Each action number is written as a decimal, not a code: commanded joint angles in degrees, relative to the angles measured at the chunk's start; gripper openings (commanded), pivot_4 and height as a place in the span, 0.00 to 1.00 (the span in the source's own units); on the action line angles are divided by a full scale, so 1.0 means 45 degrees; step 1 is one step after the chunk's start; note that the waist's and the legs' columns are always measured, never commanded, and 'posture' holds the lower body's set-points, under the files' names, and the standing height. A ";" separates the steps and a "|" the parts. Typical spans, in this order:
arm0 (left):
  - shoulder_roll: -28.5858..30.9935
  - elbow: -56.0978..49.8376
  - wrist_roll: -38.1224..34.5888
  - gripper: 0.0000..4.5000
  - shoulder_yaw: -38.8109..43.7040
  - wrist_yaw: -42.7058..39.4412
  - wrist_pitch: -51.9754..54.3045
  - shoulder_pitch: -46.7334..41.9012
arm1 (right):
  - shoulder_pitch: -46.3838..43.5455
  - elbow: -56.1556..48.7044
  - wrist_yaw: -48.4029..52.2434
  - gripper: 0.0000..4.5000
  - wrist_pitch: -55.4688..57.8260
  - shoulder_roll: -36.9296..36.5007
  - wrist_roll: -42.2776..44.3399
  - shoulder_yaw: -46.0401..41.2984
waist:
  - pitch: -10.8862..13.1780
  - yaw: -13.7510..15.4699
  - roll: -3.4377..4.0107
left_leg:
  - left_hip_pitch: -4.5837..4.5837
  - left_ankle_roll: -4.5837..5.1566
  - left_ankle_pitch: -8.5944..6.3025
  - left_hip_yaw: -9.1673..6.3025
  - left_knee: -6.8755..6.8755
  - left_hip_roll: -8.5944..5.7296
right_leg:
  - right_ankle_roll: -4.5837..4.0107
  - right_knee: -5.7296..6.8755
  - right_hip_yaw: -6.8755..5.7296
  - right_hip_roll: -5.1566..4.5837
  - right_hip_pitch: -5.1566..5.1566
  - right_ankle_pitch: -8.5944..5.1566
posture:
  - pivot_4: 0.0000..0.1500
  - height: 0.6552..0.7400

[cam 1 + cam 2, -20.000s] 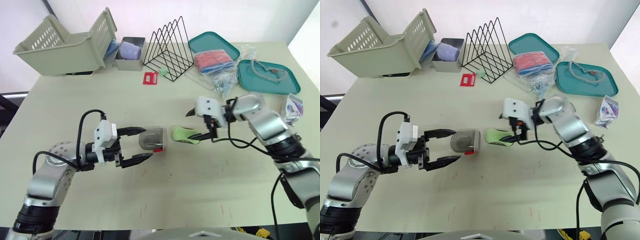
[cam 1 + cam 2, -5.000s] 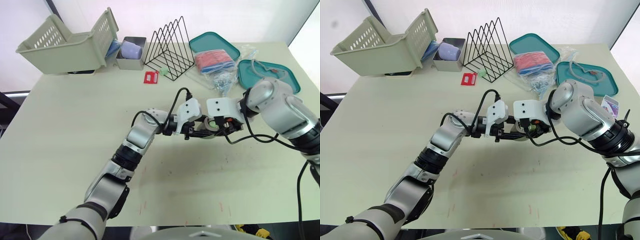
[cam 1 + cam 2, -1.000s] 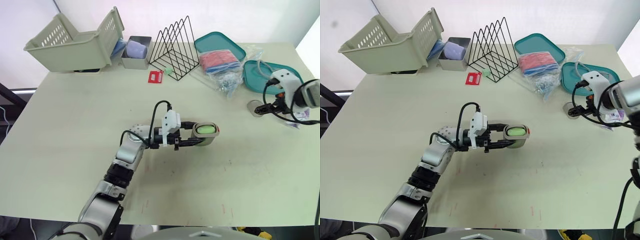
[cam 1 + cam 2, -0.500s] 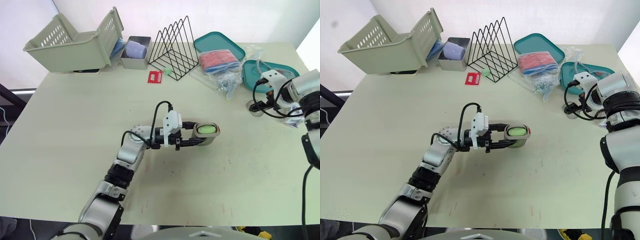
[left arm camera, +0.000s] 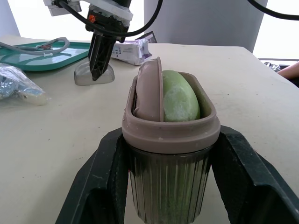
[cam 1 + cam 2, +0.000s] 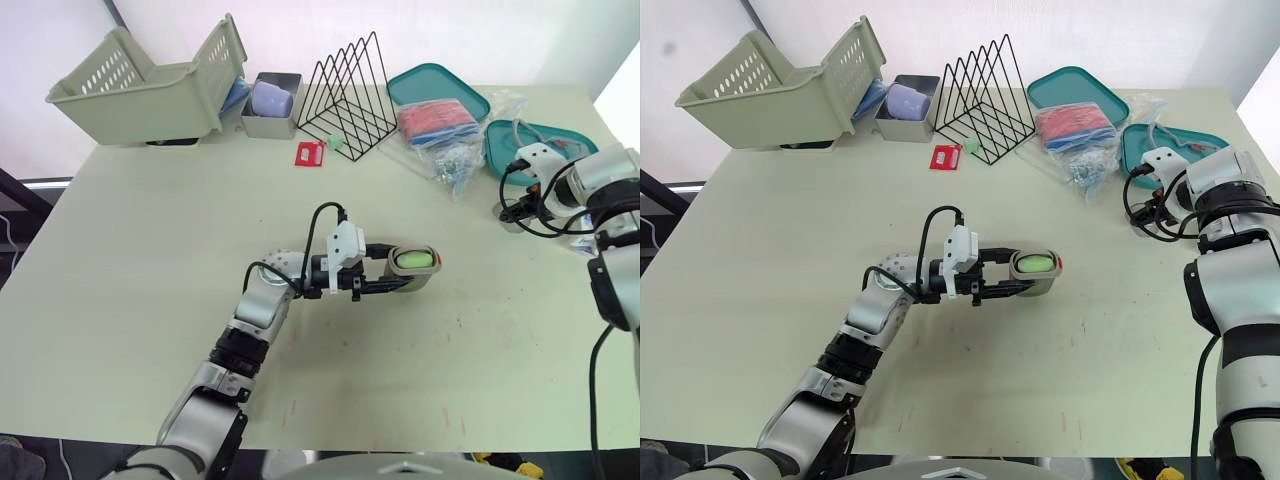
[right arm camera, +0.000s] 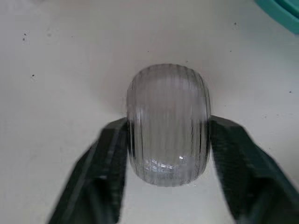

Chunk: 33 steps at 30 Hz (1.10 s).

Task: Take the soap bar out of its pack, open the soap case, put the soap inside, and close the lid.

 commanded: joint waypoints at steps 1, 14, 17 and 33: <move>-0.0063 -0.0497 -0.0069 0.45 -0.0017 0.0051 -0.0185 0.0038 | -0.0398 -0.0220 0.0444 0.40 -0.0644 -0.0178 -0.0411 -0.0191 | 0.0000 -0.0004 0.0001 | 0.0000 0.0001 0.0000 0.0000 0.0000 0.0000 | 0.0000 0.0000 0.0001 0.0000 0.0000 0.0000 | 1.00 1.00; 0.0000 -0.0462 -0.0050 0.45 -0.0018 0.0061 -0.0196 0.0017 | 0.1285 -0.6211 0.6733 0.40 -0.3654 -0.1939 0.1008 -0.0842 | 0.0002 -0.0010 0.0008 | 0.0008 0.0005 -0.0003 -0.0003 0.0000 0.0001 | 0.0001 0.0002 0.0000 0.0001 0.0002 0.0000 | 1.00 1.00; 0.0056 -0.0407 -0.0065 0.45 0.0014 0.0036 -0.0211 -0.0001 | 0.1694 -0.8059 0.7829 0.40 -0.2595 -0.2068 0.1893 -0.1106 | 0.0002 0.0014 0.0008 | 0.0004 0.0006 -0.0004 -0.0012 0.0000 0.0002 | 0.0001 0.0003 -0.0006 0.0002 0.0002 0.0000 | 1.00 1.00; 0.0069 -0.0258 -0.0103 0.45 0.0037 0.0002 -0.0152 -0.0155 | 0.5252 -1.6449 0.7844 0.40 -0.1642 -0.2908 0.5515 -0.1555 | 0.0002 0.0065 0.0007 | -0.0004 0.0009 -0.0005 -0.0026 0.0019 0.0001 | 0.0000 0.0011 -0.0020 0.0001 0.0006 -0.0001 | 1.00 1.00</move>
